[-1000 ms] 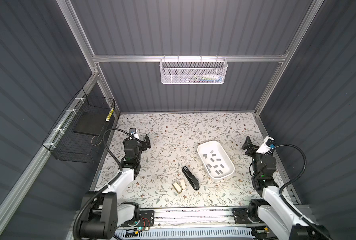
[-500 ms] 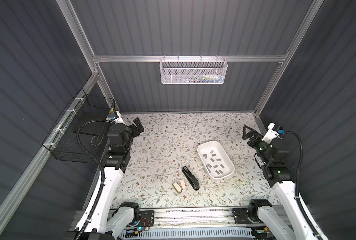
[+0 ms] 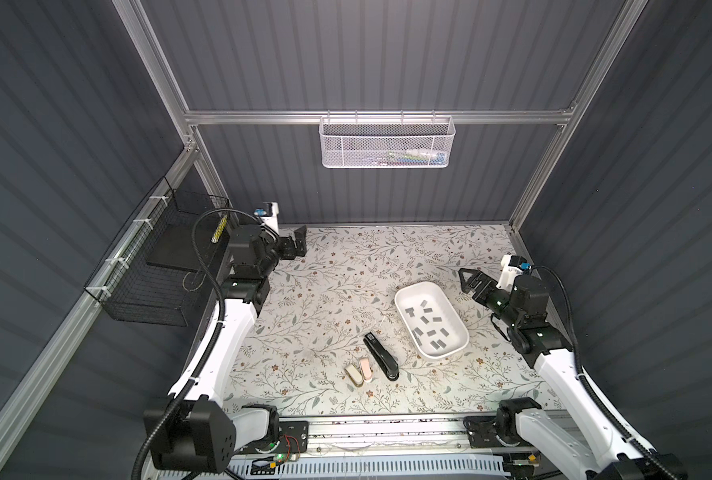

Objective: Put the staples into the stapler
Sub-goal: 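Raise both arms and move the left gripper toward the black stapler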

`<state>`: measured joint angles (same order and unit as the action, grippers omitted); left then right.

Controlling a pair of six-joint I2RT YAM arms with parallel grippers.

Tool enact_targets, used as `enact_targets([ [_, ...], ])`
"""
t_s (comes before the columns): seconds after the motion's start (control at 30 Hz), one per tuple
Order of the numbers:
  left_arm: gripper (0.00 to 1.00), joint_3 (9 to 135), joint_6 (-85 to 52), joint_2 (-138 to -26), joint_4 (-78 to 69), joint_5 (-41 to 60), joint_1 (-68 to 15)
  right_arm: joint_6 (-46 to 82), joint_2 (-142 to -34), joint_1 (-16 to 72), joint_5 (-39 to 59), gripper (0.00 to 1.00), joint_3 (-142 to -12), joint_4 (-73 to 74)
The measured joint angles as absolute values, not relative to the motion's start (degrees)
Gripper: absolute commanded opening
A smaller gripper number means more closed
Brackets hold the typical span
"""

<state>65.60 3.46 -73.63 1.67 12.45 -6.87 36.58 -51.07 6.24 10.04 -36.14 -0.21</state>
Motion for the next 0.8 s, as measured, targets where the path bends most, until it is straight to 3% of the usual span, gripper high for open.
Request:
enact_targets([
  [0.13,0.99,71.0,22.9,-78.1,13.4,23.3,-10.3,36.7,-51.5,6.4,10.0,0.99,-36.4,-1.0],
  [0.23,0.99,71.0,40.5,-78.2,22.9,25.8,-16.8,36.8,-51.6,6.4,9.7,0.99,-36.5,-1.2],
  [0.4,0.89,69.3,59.5,-78.2,33.5,29.8,-23.8,37.0,-50.5,6.4,7.6,0.99,-36.5,-2.0],
  [0.5,0.83,69.3,68.4,-78.2,37.7,28.9,-27.5,37.1,-48.8,6.4,5.5,0.99,-36.5,-2.7],
  [0.8,0.78,70.0,84.9,-84.7,46.5,20.7,-43.8,37.1,-44.9,6.4,1.2,0.99,-36.4,-5.0],
])
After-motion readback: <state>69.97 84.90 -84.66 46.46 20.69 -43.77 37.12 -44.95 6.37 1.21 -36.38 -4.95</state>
